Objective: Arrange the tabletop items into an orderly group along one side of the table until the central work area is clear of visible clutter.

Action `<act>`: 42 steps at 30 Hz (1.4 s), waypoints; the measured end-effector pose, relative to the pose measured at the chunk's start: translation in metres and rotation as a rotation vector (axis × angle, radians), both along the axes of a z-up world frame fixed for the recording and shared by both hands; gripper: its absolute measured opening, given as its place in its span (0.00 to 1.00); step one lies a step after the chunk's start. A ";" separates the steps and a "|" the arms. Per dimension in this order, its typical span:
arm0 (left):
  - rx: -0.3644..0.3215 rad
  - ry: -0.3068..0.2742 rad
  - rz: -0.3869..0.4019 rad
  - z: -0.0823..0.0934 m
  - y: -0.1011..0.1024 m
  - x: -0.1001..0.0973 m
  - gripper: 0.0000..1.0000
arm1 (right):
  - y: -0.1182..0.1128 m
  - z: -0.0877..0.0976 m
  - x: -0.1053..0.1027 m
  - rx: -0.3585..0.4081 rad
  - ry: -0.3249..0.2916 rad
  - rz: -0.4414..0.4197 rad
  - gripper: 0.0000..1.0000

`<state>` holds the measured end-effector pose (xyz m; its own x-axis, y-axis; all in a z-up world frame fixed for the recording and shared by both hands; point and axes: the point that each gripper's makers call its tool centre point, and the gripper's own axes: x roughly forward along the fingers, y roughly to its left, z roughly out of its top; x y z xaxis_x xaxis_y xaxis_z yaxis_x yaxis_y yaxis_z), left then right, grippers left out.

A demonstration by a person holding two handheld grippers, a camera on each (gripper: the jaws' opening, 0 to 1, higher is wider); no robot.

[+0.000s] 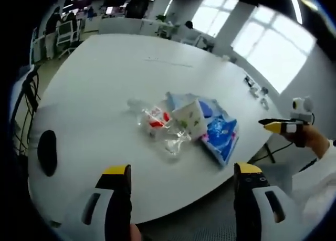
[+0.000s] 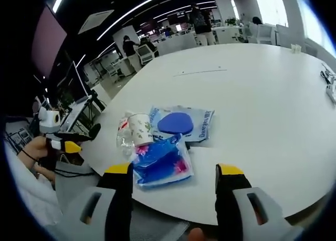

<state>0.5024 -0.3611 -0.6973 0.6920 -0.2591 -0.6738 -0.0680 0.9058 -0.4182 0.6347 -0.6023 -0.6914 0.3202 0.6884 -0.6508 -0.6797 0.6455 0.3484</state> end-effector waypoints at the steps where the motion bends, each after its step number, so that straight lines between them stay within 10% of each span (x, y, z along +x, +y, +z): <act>1: -0.002 -0.006 0.004 0.003 -0.001 0.003 0.79 | 0.000 0.002 0.000 0.002 0.000 0.001 0.61; 42: -0.175 0.094 0.189 -0.021 0.010 0.076 0.79 | -0.060 0.001 -0.040 -0.010 0.016 -0.104 0.56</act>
